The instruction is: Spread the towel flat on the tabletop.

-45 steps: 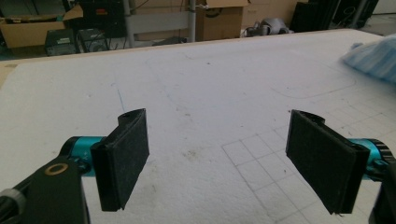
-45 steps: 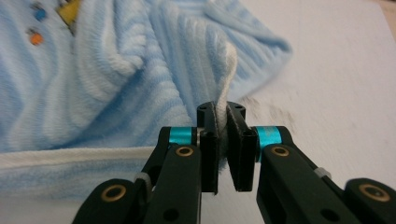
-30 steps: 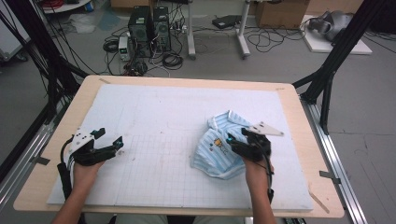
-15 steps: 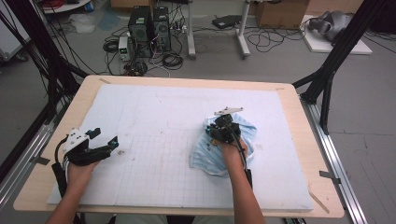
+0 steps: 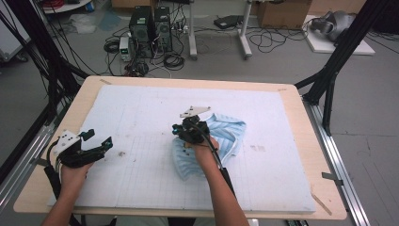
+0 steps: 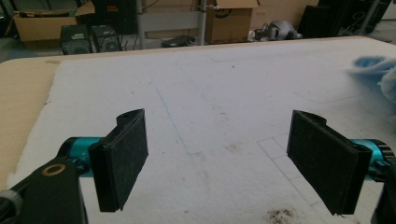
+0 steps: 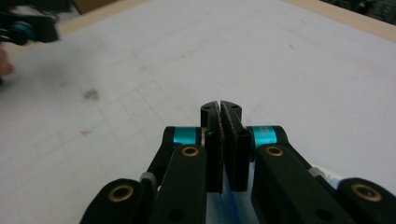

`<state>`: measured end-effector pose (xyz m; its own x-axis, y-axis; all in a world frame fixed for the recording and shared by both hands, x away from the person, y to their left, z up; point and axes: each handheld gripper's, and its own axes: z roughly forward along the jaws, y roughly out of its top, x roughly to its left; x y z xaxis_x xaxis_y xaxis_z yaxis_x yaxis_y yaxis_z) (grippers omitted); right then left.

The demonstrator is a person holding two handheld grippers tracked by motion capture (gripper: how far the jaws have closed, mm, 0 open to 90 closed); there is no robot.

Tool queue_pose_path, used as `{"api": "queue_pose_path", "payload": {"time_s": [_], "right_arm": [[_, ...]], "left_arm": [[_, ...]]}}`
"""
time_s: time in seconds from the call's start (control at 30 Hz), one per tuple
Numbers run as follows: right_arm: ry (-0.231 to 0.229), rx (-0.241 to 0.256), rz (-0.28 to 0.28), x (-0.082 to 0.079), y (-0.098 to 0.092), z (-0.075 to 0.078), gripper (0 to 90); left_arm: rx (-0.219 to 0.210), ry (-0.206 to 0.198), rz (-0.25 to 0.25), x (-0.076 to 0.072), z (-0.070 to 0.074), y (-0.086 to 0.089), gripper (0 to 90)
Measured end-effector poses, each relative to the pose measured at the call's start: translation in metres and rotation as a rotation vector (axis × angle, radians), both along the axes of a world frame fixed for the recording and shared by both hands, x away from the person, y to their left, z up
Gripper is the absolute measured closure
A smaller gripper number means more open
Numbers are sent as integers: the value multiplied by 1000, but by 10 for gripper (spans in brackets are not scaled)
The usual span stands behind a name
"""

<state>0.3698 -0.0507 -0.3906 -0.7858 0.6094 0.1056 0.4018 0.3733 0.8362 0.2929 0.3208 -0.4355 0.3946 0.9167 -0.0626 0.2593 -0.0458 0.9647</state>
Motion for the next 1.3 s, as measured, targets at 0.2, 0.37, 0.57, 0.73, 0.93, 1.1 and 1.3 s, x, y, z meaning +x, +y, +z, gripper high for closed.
{"api": "queue_pose_path", "payload": {"time_s": [0.2,0.37,0.57,0.73,0.93,1.1,1.3], "right_arm": [[-18,127,163,-13,25,6,879],[-15,117,170,-16,28,7,650],[-86,144,81,-31,-8,22,593],[-116,134,-11,-47,-53,22,574],[-102,124,-130,-63,-101,11,544],[-93,126,-183,-77,-126,0,529],[-72,136,-218,-86,-141,-11,509]], "left_arm": [[-14,4,18,-1,0,8,207],[-6,5,7,-1,2,6,207],[-6,11,-4,1,3,2,208],[-26,20,-32,5,7,-8,210],[-42,51,-120,21,17,-32,191],[-30,70,-203,38,25,-61,185],[-7,112,-308,59,28,-100,219]]}}
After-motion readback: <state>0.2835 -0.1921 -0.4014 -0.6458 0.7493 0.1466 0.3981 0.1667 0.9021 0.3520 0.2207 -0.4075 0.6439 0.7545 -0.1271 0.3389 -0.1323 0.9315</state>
